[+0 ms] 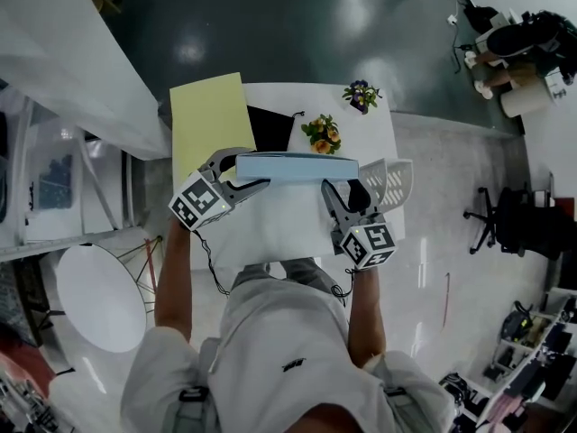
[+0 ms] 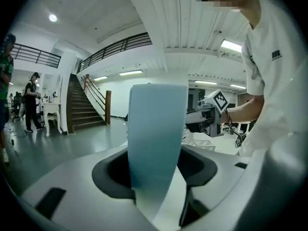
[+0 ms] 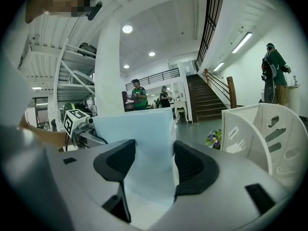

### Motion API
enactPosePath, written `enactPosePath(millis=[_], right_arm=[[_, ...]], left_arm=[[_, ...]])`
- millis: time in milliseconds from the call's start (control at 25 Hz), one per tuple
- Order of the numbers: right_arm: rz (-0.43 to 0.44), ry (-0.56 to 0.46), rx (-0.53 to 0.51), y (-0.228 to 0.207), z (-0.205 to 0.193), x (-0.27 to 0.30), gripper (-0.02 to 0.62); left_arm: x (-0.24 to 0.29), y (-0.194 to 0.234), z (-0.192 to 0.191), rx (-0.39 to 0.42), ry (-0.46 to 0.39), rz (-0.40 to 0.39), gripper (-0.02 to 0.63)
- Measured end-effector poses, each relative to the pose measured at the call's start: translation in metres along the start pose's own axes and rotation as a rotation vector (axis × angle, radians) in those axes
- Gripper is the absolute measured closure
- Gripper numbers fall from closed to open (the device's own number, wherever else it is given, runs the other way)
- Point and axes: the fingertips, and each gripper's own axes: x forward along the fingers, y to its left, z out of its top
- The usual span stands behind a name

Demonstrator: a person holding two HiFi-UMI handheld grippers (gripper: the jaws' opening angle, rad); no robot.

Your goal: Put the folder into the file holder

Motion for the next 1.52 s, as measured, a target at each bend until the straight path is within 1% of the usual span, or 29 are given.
enactPosePath(millis=[160,360,680,800,960,1080,1200,1280,1440,1520], right_arm=[[-0.002,0.004,-0.005,0.004,-0.002,-0.005,0.334],[0.001,0.009,-0.012,0.008,-0.005,-0.01,0.335],[0.026,0.01,-0.023,0.016,-0.008,-0.017,0.347],[0.062,0.01,-0.029,0.019,-0.008,-0.018,0.348],[0.119,0.001,-0.049,0.02,-0.003,-0.025,0.348],[0.177,-0.013,-0.068,0.018,0.004,-0.033,0.35],[0.255,-0.021,-0.092,0.016,0.007,-0.039,0.359],[0.324,-0.017,-0.111,0.019,0.005,-0.047,0.359],[0.502,-0.012,-0.148,0.034,0.004,-0.067,0.359],[0.593,-0.011,-0.174,0.041,-0.001,-0.078,0.361]], left_arm=[[-0.006,-0.011,0.0,0.037,0.013,-0.011,0.362],[-0.014,-0.029,-0.002,0.03,0.013,0.041,0.382],[-0.03,-0.065,-0.001,0.033,0.013,0.178,0.416],[-0.036,-0.075,0.002,0.033,0.022,0.236,0.42],[-0.037,-0.092,0.008,-0.001,0.017,0.304,0.422],[-0.035,-0.108,0.016,-0.027,0.012,0.365,0.422],[-0.036,-0.125,0.022,-0.057,0.007,0.45,0.426],[-0.04,-0.139,0.024,-0.089,0.005,0.529,0.43],[-0.048,-0.169,0.031,-0.127,0.028,0.715,0.431],[-0.048,-0.184,0.032,-0.138,0.047,0.796,0.431]])
